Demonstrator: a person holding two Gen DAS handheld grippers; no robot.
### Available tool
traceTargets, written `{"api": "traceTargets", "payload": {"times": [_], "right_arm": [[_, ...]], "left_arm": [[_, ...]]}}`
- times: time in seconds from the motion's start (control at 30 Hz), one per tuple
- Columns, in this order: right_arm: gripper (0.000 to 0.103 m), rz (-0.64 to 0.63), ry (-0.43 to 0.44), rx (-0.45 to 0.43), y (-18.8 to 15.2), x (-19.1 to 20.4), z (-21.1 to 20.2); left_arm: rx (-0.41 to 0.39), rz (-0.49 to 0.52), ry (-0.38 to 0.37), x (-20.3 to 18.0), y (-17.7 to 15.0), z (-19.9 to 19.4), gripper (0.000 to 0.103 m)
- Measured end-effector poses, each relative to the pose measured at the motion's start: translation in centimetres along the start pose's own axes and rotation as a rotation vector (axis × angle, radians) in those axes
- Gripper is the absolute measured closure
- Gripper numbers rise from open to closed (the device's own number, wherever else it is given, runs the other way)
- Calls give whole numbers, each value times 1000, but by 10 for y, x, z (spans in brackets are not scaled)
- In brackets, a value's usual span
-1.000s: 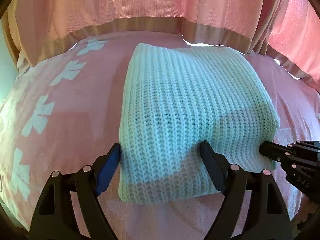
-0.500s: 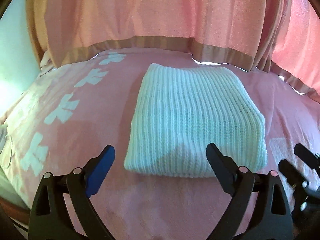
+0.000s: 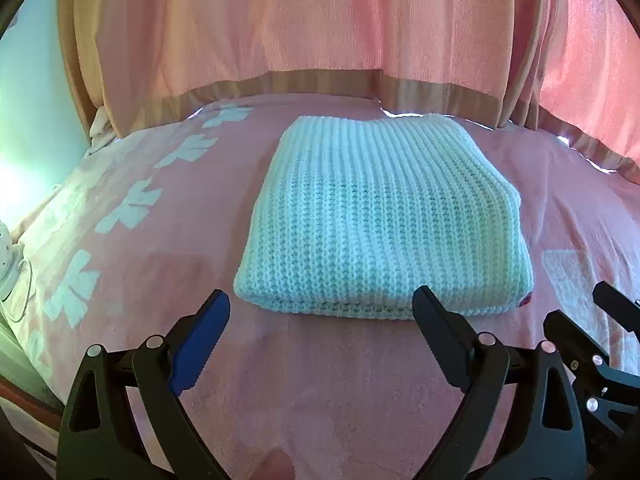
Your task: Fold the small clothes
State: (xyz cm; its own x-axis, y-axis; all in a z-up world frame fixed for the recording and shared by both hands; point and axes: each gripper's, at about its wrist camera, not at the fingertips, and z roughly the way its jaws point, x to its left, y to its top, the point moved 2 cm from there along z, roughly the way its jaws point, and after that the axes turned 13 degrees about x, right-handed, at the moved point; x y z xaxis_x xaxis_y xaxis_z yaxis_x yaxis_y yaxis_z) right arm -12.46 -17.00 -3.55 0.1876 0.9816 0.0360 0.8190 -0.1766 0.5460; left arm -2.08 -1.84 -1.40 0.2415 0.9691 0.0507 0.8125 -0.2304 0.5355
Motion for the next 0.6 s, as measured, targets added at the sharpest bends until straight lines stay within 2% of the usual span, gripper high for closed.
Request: {"api": "traceTargets", "payload": {"times": [0.1, 0.33, 0.4, 0.6], "right_arm": [[33, -1, 3, 4, -2, 0, 2], [33, -31, 1, 7, -7, 13, 5], [33, -37, 3, 8, -8, 15, 5], [33, -44, 7, 12, -9, 20, 7]], "left_arm": [[-17, 1, -1, 2, 0, -3, 13], [0, -2, -8, 4, -1, -2, 13], [5, 9, -4, 3, -1, -1, 7], [34, 38, -15, 0, -3, 5, 5]]}}
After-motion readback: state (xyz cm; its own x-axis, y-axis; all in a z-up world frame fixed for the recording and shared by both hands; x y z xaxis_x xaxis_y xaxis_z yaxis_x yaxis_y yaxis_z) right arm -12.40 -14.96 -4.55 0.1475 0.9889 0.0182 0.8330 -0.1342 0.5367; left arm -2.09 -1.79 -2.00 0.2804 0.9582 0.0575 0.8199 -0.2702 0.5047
